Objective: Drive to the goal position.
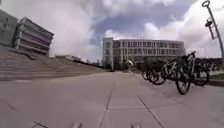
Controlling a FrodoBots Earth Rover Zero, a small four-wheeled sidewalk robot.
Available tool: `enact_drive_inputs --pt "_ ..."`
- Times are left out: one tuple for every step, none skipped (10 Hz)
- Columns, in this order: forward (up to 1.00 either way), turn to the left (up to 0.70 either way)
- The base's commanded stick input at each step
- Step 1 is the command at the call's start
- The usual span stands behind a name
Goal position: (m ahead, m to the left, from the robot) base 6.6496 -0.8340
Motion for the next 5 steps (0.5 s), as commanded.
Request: enact_drive_inputs --pt "0.70 0.00" --pt "0.70 0.00" --pt "0.70 0.00" --pt "0.70 0.00" --pt "0.70 0.00"
